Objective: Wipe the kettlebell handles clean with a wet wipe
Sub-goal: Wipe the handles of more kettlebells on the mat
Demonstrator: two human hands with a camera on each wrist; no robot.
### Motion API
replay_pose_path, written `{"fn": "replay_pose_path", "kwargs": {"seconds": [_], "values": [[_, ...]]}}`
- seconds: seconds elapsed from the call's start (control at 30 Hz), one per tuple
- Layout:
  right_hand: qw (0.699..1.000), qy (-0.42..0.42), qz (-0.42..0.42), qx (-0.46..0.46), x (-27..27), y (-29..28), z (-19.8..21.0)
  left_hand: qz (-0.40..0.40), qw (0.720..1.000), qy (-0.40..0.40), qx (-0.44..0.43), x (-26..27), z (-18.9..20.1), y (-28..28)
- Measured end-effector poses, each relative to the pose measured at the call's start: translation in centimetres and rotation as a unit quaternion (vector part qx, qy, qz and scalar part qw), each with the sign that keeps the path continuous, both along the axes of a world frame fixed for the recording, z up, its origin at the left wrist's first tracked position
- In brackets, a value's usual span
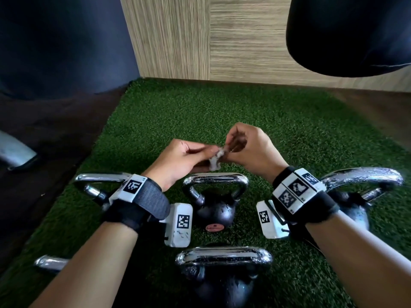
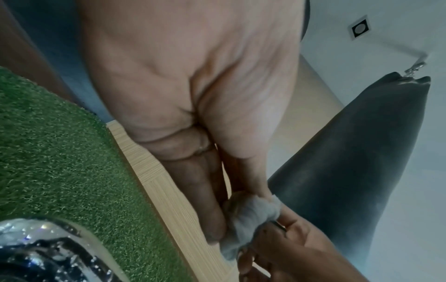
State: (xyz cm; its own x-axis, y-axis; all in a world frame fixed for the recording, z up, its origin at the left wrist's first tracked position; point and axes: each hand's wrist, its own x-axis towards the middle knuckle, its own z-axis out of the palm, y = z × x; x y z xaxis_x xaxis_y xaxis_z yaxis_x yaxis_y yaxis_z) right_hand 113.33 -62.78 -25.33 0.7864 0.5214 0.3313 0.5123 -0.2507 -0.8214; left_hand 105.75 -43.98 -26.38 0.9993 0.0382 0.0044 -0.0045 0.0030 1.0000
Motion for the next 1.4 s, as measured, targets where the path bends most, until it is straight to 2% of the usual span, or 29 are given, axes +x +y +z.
{"fn": "replay_pose_path", "kwargs": {"seconds": [0.1,0.23,0.27,0.33,0.4,0.47,0.5,0.6,0.73,0.8,0.93,1.03,1.07,1.1,1.2,1.27,1.4], "values": [[1.000,-0.019,0.006,-0.018,0.4,-0.3,-0.3,-0.010,1.000,0.012,0.009,0.1,-0.1,0.1],[0.975,0.158,0.144,-0.054,1.8,-2.8,-1.6,-0.035,0.991,0.041,0.123,0.3,-0.6,0.1],[0.973,0.179,0.141,-0.042,2.2,-3.4,-2.3,-0.032,0.987,0.043,0.153,0.3,-0.8,0.1],[0.976,0.203,0.071,-0.030,2.9,-4.6,-4.3,0.010,0.967,0.006,0.254,0.3,-1.2,0.3],[0.968,0.217,0.022,-0.121,3.5,-5.5,-7.0,0.066,0.938,-0.051,0.337,0.4,-1.7,0.3],[0.944,0.222,0.041,-0.241,3.6,-5.8,-10.1,0.090,0.917,-0.091,0.378,0.2,-2.1,0.0],[0.937,0.217,0.046,-0.270,3.4,-5.6,-11.6,0.090,0.908,-0.101,0.397,0.1,-2.4,-0.3],[0.952,0.222,0.036,-0.208,2.6,-4.1,-14.5,0.082,0.888,-0.119,0.438,-0.3,-3.3,-1.2],[0.964,0.239,-0.036,-0.109,1.7,-2.6,-17.0,0.048,0.871,-0.143,0.467,-0.9,-3.9,-1.8],[0.966,0.230,-0.054,-0.103,1.5,-2.6,-17.7,0.050,0.861,-0.151,0.484,-1.3,-4.0,-1.1],[0.964,0.218,-0.111,-0.100,1.5,-2.8,-18.5,0.098,0.856,-0.156,0.482,-2.1,-4.7,0.8],[0.962,0.216,-0.135,-0.100,1.2,-2.9,-18.4,0.071,0.816,-0.186,0.543,-2.6,-5.1,0.3],[0.962,0.215,-0.138,-0.100,1.1,-2.9,-18.4,0.067,0.813,-0.192,0.546,-2.6,-5.4,0.4],[0.962,0.213,-0.140,-0.100,1.1,-2.9,-18.3,0.077,0.824,-0.186,0.530,-2.7,-5.8,0.8],[0.960,0.218,-0.146,-0.095,0.8,-2.8,-18.2,0.180,0.881,-0.127,0.418,-3.2,-7.1,2.5],[0.959,0.219,-0.152,-0.093,0.7,-2.8,-18.1,0.211,0.894,-0.096,0.382,-3.3,-8.0,3.0],[0.957,0.229,-0.157,-0.088,0.5,-2.9,-18.2,0.204,0.907,-0.091,0.357,-3.1,-9.2,3.6]]}}
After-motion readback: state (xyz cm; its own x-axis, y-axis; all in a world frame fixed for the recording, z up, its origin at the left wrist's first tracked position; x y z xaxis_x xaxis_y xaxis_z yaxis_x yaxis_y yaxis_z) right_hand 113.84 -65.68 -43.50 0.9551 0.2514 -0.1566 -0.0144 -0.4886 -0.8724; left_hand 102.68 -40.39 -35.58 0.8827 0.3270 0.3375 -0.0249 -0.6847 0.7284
